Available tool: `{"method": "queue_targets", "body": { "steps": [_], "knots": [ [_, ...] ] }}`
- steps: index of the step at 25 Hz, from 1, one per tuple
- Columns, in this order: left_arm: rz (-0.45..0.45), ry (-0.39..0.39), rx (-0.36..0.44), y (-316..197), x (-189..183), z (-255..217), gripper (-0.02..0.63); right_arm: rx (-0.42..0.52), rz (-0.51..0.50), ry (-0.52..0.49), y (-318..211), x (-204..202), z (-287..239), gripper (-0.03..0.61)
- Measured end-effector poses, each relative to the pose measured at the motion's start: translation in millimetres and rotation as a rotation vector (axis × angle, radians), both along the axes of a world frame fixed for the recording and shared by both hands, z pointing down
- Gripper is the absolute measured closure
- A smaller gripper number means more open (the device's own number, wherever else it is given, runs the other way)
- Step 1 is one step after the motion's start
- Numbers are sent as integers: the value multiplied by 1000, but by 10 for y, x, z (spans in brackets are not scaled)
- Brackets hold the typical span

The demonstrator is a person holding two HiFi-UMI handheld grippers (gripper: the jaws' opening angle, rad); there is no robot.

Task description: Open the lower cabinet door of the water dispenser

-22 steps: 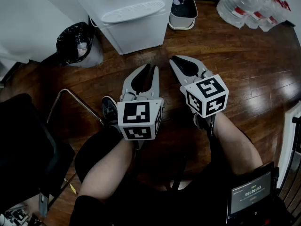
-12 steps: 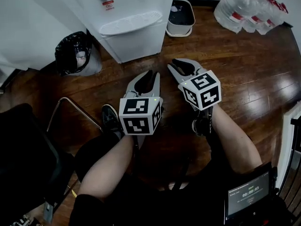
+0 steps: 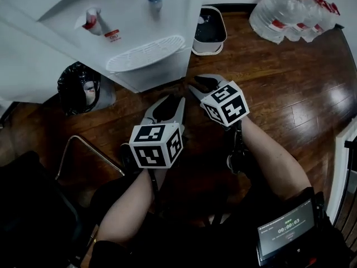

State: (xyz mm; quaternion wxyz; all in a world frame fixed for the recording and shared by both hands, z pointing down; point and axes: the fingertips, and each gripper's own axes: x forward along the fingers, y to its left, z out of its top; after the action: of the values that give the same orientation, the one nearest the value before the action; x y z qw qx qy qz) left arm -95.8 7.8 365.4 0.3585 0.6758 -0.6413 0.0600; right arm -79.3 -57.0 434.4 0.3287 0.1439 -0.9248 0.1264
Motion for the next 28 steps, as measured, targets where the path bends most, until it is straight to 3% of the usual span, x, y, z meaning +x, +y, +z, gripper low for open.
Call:
{"method": "queue_targets", "body": {
  "steps": [7,12,16,19,21,23,25,28],
  "knots": [
    [35,12,-68,-299,-152,194,485,-24,-2,95,-570,-160,478,420],
    [107,-34,-75,-508,-297,243,479,-10,-125,186,-715,-311,858,353],
    [87,23,-113,-574,-329,356,479,-28,-181,198,-872,-391,992,348],
    [126,-10,-143,-613,-314,422,479,-103,-212,173,-912,-441,1145,347],
    [174,-65,-157,-632,-277,453,479,-139,-310,172,-878,-453,1301,305],
    [205,-89,-161,-654,-238,473,479,-116,-431,216,-891,-419,1400,295],
    [204,-52,-163,-663,-200,491,479,-73,-499,224,-949,-438,1450,296],
    [189,28,-170,-685,-121,525,479,-38,-520,176,-982,-562,1458,327]
  ]
}}
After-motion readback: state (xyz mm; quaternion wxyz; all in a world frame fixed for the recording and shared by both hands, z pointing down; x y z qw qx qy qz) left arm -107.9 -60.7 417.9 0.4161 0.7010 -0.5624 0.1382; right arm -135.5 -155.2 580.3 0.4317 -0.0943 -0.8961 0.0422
